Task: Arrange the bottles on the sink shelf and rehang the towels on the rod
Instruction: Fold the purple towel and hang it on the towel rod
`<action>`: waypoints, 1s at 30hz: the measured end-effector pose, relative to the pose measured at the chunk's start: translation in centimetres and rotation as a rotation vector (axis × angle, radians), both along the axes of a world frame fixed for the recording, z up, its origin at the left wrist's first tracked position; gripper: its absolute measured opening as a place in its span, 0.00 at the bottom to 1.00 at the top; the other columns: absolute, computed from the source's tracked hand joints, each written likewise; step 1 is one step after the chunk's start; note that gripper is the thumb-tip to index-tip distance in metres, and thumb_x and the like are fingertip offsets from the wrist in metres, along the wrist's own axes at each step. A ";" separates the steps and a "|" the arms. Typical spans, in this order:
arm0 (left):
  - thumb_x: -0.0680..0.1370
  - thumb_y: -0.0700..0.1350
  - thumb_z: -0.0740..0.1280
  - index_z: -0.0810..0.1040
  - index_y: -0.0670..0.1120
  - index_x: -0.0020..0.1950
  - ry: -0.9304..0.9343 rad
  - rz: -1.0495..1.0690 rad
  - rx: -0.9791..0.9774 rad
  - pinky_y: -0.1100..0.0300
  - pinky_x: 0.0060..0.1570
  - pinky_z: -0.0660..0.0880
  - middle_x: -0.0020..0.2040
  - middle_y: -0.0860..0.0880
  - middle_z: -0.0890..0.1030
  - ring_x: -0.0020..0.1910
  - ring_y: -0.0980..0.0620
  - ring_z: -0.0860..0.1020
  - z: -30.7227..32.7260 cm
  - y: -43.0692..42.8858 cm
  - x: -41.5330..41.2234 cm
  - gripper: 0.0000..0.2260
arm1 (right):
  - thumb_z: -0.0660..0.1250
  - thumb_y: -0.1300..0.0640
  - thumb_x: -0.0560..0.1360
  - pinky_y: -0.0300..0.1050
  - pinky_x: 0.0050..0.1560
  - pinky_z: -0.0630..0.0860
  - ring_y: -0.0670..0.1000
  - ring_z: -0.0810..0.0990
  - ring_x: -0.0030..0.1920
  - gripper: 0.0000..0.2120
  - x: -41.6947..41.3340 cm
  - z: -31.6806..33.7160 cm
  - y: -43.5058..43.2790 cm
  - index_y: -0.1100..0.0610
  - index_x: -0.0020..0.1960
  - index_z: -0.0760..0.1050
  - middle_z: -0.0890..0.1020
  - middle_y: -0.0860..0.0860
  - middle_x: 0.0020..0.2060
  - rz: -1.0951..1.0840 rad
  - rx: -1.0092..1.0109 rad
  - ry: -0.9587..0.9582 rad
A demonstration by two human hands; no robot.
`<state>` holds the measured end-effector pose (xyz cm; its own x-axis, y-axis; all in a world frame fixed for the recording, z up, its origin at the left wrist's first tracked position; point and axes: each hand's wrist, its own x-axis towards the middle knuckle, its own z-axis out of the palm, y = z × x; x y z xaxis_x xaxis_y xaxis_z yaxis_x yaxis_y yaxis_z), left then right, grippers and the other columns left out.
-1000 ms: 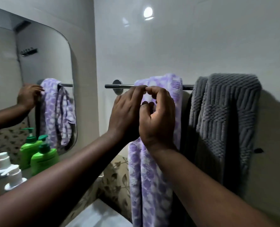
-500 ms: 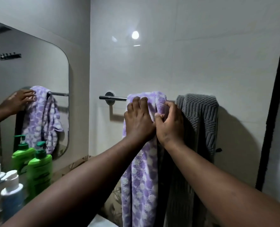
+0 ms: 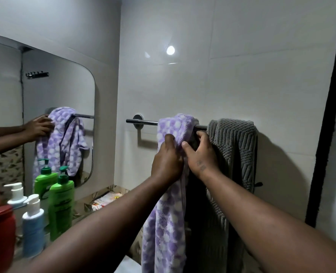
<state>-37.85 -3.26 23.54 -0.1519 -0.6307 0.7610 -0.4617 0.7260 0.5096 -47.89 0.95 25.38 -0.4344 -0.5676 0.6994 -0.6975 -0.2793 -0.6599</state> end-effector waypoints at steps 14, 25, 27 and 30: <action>0.75 0.50 0.59 0.74 0.55 0.57 0.144 -0.260 -0.019 0.47 0.46 0.78 0.42 0.53 0.81 0.41 0.51 0.80 -4.8 7.6 2.4 0.11 | 0.71 0.59 0.76 0.56 0.62 0.79 0.51 0.85 0.51 0.08 -1.9 -3.4 6.2 0.51 0.54 0.79 0.87 0.48 0.49 0.358 -0.027 -0.299; 0.69 0.51 0.62 0.75 0.56 0.65 -0.394 -0.043 -0.526 0.41 0.76 0.56 0.80 0.49 0.65 0.81 0.44 0.57 1.9 4.2 3.8 0.24 | 0.68 0.53 0.67 0.52 0.60 0.80 0.50 0.85 0.52 0.16 -2.9 -3.4 12.0 0.48 0.55 0.81 0.88 0.47 0.49 0.382 0.227 0.070; 0.69 0.58 0.65 0.76 0.53 0.55 -0.487 -0.059 -0.591 0.40 0.76 0.55 0.74 0.51 0.74 0.81 0.45 0.61 2.5 3.6 3.8 0.17 | 0.67 0.50 0.66 0.53 0.57 0.80 0.51 0.85 0.51 0.18 -3.3 -3.3 12.4 0.45 0.55 0.80 0.88 0.45 0.47 0.292 0.223 0.063; 0.72 0.56 0.72 0.73 0.50 0.48 -0.492 -0.190 -0.538 0.56 0.63 0.64 0.50 0.50 0.82 0.59 0.42 0.79 3.1 4.2 3.5 0.14 | 0.62 0.52 0.65 0.52 0.47 0.78 0.50 0.80 0.41 0.12 -3.7 -3.5 12.6 0.50 0.47 0.77 0.83 0.48 0.37 0.140 0.118 -0.004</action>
